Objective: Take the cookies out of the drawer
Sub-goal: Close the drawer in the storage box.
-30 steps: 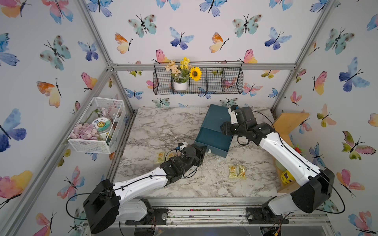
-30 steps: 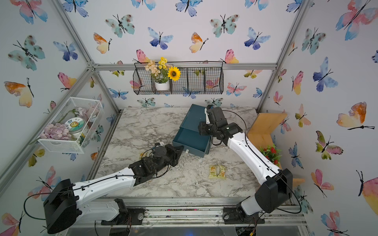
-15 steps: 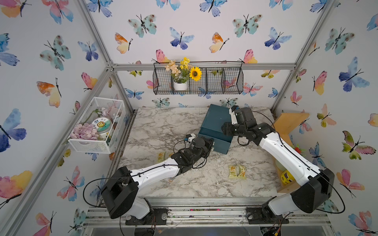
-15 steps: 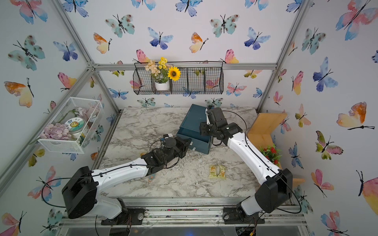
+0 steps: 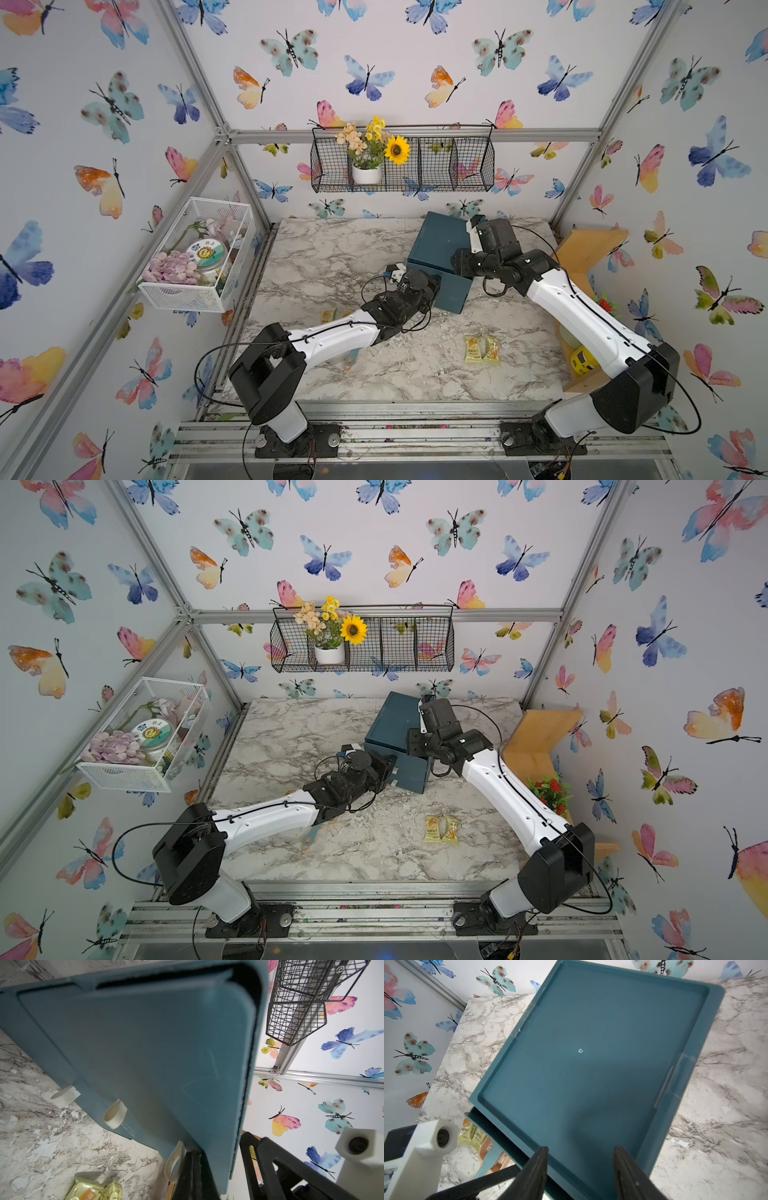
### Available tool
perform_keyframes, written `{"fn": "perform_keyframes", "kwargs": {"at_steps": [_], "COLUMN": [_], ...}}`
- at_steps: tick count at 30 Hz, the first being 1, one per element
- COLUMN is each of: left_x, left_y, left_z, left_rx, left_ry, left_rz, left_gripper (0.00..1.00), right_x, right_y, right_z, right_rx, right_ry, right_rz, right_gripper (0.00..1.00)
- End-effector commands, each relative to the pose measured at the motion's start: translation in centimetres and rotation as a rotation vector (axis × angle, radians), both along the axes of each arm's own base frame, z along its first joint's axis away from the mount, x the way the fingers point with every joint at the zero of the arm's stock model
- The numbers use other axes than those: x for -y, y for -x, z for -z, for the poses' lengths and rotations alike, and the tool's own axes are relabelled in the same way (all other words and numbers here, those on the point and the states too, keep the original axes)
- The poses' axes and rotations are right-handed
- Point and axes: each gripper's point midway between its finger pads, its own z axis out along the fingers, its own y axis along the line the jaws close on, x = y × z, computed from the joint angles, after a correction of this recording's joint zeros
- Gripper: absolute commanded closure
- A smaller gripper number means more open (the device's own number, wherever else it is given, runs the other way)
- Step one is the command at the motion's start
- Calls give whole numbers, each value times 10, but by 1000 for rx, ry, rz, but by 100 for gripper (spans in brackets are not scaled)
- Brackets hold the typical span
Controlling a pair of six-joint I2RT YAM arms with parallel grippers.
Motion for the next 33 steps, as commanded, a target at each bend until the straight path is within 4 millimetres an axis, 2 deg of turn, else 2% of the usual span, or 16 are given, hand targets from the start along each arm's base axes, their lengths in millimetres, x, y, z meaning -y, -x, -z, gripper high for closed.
{"fn": "perform_keyframes", "kwargs": {"at_steps": [1, 18, 27, 33], "left_x": [0, -1, 5, 1], "left_y": [-9, -17, -20, -16], "left_z": [7, 16, 14, 15], "left_rx": [5, 5, 14, 9], "left_ry": [-34, -64, -46, -51], "left_rz": [-24, -44, -32, -26], "left_gripper": [100, 100, 90, 89], "right_x": [8, 6, 7, 7], "right_y": [2, 4, 5, 5], "right_z": [-6, -8, -8, -11], "right_rx": [13, 20, 21, 29], "right_ry": [12, 0, -1, -7], "right_rz": [19, 8, 9, 7], "right_gripper": [45, 45, 45, 45]}}
